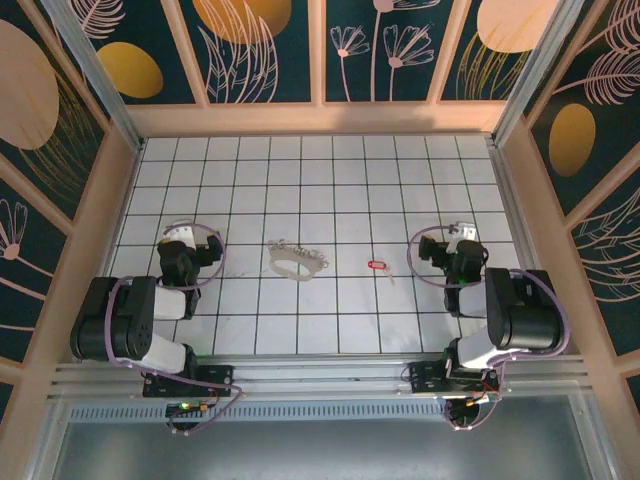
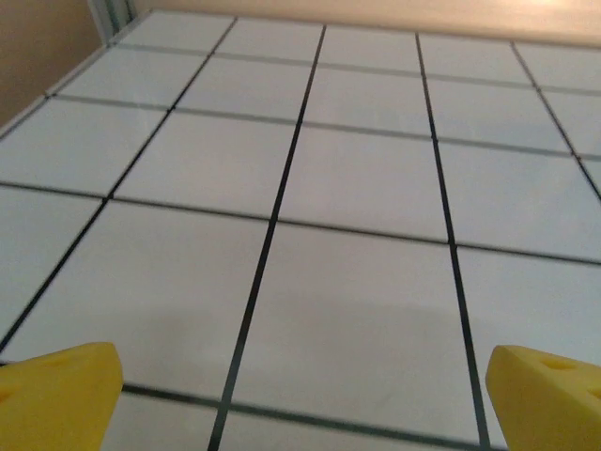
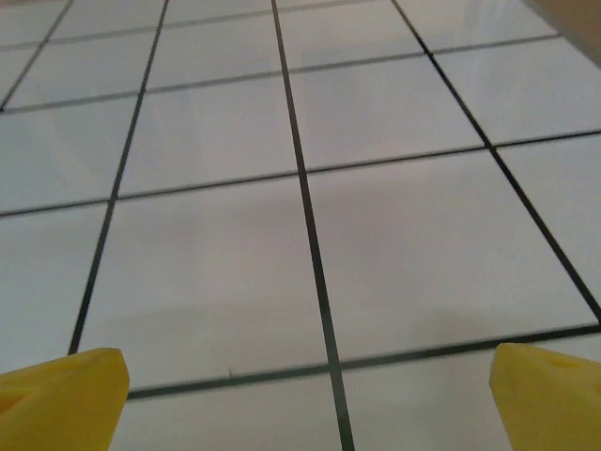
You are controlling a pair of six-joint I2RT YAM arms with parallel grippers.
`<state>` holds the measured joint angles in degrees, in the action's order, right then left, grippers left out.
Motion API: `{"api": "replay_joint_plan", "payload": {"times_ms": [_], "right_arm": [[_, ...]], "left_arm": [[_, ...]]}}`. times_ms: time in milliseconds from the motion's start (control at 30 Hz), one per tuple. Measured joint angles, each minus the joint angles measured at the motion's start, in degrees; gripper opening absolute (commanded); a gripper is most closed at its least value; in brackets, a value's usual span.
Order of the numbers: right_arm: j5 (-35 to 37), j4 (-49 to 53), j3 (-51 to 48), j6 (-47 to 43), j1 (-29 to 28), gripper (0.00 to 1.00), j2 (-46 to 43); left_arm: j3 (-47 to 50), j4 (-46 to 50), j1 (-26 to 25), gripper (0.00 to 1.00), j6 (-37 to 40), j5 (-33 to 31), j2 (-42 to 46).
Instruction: Put the keys on the keyring
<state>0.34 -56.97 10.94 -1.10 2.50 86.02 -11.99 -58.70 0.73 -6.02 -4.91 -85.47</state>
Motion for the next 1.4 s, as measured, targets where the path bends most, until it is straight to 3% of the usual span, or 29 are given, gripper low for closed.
{"api": "replay_joint_plan", "payload": {"times_ms": [367,933,1067,1400], "right_arm": [[0.00,-8.31,1.22,0.48,-0.20,0.99,1.31],[-0.04,-10.82,1.46,1.46,-0.35,0.99,1.60],[-0.44,-11.02,1.55,1.49,-0.35,0.99,1.57],[0.98,1.60,6.03,4.33,-0.31,0.99,-9.46]], "left_arm": [[-0.90,-8.20,-0.31,0.99,0.44,-0.26,-0.96],[-1.44,-10.38,-0.39,0.99,0.66,-0.28,-1.33],[-1.44,-11.02,-0.42,0.92,0.90,-0.28,-1.33],[-6.08,-1.46,-0.42,0.92,1.27,-1.29,5.42]]}}
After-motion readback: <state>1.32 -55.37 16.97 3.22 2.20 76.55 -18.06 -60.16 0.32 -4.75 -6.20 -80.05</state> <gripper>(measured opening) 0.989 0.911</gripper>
